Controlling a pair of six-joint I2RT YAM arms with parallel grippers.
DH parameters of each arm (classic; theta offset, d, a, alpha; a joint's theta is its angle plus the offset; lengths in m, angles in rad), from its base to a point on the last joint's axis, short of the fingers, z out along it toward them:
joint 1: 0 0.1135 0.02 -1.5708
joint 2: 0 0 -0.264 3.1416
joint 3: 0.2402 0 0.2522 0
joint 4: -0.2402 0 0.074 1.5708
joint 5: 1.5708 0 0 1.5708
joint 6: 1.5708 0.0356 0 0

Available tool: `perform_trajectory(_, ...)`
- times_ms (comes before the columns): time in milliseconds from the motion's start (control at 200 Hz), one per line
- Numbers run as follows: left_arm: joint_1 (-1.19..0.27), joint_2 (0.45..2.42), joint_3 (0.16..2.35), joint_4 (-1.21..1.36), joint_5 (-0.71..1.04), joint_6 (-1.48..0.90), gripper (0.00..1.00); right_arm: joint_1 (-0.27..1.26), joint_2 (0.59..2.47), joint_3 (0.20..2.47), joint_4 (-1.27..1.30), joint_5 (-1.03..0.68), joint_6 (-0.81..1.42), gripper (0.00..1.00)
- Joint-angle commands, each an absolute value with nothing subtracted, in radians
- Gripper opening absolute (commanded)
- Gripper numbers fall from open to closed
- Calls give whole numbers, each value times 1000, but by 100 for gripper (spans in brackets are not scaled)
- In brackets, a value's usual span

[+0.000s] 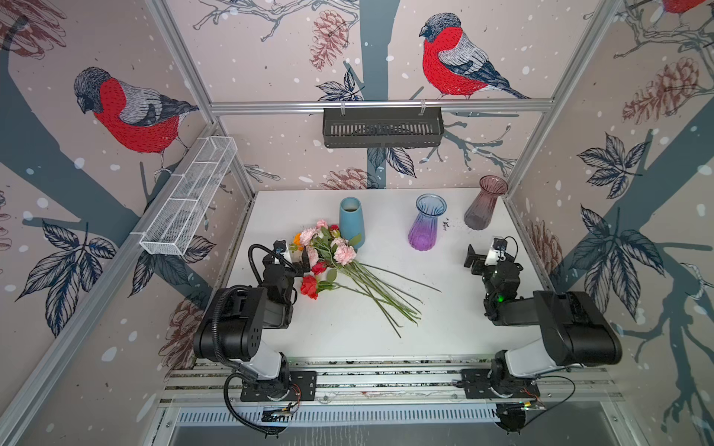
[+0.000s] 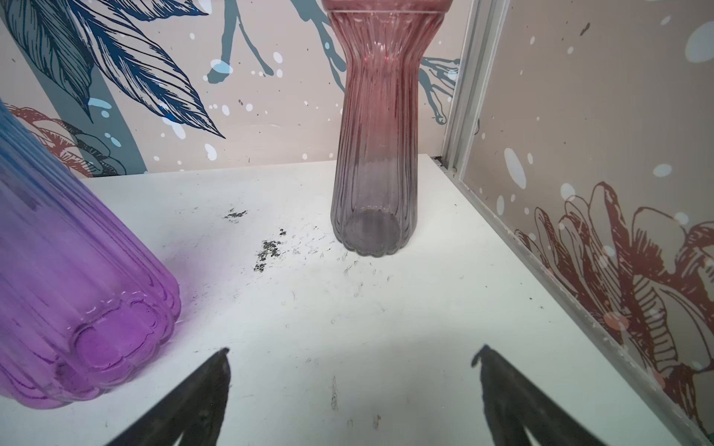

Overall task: Arrange the flowers into the vase
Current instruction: 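Reach the right gripper toward the mauve ribbed glass vase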

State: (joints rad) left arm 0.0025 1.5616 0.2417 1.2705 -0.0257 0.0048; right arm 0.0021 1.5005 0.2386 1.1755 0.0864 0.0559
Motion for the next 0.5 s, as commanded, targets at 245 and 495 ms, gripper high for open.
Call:
perform_trajectory(245, 4, 1557, 235, 1307, -10, 0, 99, 37, 1497, 227, 1209, 147, 48, 100)
perform_trajectory(495, 3, 1556, 229, 1314, -11, 0, 99, 45, 1495, 223, 1220, 163, 43, 100)
